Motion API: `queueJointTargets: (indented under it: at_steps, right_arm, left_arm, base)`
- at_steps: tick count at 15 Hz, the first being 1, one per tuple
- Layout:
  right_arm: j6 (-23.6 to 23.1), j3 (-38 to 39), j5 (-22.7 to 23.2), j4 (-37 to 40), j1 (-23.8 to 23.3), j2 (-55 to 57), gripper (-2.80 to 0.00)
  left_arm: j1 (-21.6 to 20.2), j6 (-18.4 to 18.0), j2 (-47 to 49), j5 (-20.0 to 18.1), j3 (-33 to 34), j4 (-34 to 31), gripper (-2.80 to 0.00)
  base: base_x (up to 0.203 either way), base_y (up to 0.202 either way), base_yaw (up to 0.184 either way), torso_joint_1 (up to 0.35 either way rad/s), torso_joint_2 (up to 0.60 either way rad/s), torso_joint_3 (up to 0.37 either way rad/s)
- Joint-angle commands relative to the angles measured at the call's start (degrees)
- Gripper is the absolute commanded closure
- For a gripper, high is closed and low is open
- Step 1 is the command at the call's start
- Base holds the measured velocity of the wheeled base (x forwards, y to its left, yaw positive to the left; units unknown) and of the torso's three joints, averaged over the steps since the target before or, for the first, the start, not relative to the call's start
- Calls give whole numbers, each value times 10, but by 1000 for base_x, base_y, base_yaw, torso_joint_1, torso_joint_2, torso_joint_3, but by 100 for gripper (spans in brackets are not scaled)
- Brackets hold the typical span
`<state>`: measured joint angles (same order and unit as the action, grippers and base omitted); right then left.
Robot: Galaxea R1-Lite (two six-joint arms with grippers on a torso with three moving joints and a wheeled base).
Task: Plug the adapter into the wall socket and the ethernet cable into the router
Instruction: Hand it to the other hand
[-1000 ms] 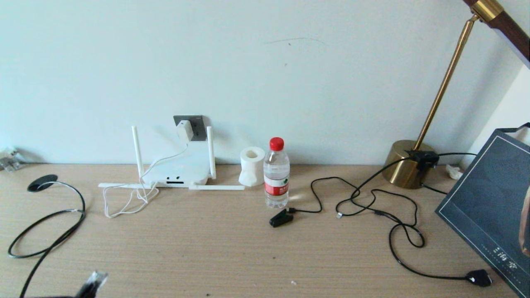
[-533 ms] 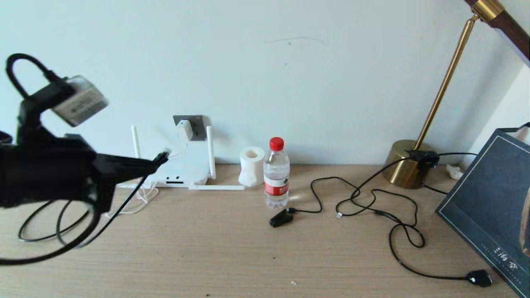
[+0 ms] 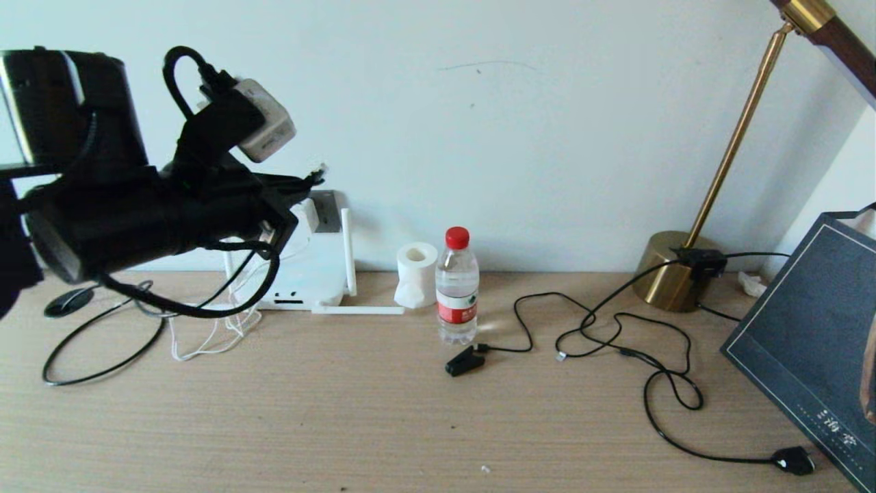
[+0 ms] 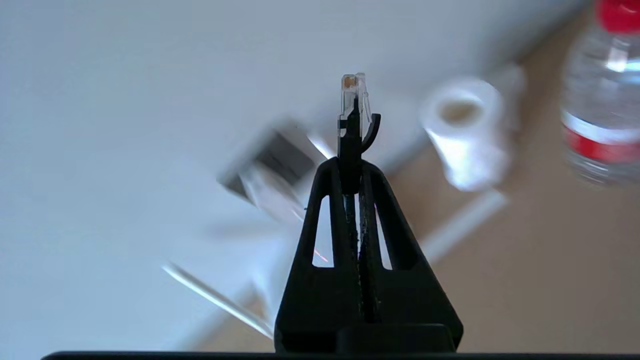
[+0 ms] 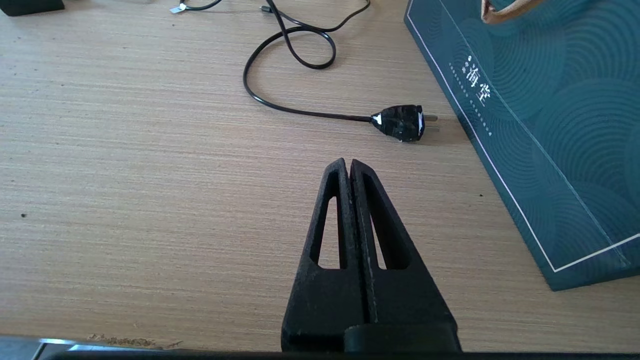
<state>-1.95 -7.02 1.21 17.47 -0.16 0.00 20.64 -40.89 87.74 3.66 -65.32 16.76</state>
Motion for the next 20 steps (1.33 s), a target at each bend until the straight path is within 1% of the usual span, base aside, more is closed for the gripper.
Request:
queueJointTargets:
  at_steps: [1, 2, 3, 5, 7, 9, 10, 11, 12, 13, 15, 16, 17, 18, 19, 20]
  right_arm:
    - [0, 0, 0, 1, 1, 1, 0]
    - [-1, 0, 1, 1, 1, 0, 0]
    - [-9, 1, 2, 1, 1, 0, 0]
    - [-18, 1, 4, 1, 1, 1, 0]
    - [-22, 0, 5, 1, 0, 0, 0]
    - [-24, 0, 5, 1, 0, 1, 0]
    - [-27, 1, 6, 1, 0, 1, 0]
    - [-27, 0, 7, 1, 1, 1, 0]
    - [-26, 0, 7, 1, 1, 1, 0]
    - [-24, 0, 6, 1, 0, 1, 0]
    - [-29, -17, 2, 1, 0, 3, 0]
    - [-23, -51, 6, 1, 0, 25, 0]
    - [-10, -91, 14, 1, 0, 64, 0]
    - [2, -146, 38, 1, 0, 105, 0]
    - [15, -202, 97, 1, 0, 152, 0]
    - [27, -241, 181, 2, 0, 198, 0]
  left_arm:
    - [2, -44, 17, -2, 15, 23, 0]
    - [11, -57, 15, -5, 20, 24, 0]
    - [29, -65, 14, -14, 24, 24, 0]
    - [67, -70, 19, -37, 27, 23, 0]
    - [107, -71, 34, -39, 37, 24, 0]
    - [116, -74, 35, -35, 62, 32, 0]
    - [117, -92, 25, -33, 67, 36, 0]
    - [116, -131, 18, -33, 68, 35, 0]
    - [117, -180, 12, -33, 69, 32, 0]
    - [121, -207, 7, -33, 76, 30, 0]
    - [139, -209, -1, -33, 118, 38, 0]
    - [143, -209, -3, -34, 143, 54, 0]
    - [143, -208, -3, -35, 158, 88, 0]
    - [144, -208, -6, -37, 163, 98, 0]
    - [146, -209, -7, -39, 163, 99, 0]
    - [151, -209, -5, -39, 163, 99, 0]
  base:
    - [0, 0, 0, 0, 0, 0]
    - [0, 0, 0, 0, 0, 0]
    - [0, 0, 0, 0, 0, 0]
    - [0, 0, 0, 0, 0, 0]
    - [0, 0, 0, 0, 0, 0]
    - [0, 0, 0, 0, 0, 0]
    - [0, 0, 0, 0, 0, 0]
    - [0, 0, 0, 0, 0, 0]
    - [0, 0, 0, 0, 0, 0]
    - [0, 0, 0, 0, 0, 0]
    - [0, 0, 0, 0, 0, 0]
    - [0, 0, 0, 0, 0, 0]
    - [0, 0, 0, 0, 0, 0]
    - [0, 0, 0, 0, 0, 0]
    - [0, 0, 0, 0, 0, 0]
    - [0, 0, 0, 0, 0, 0]
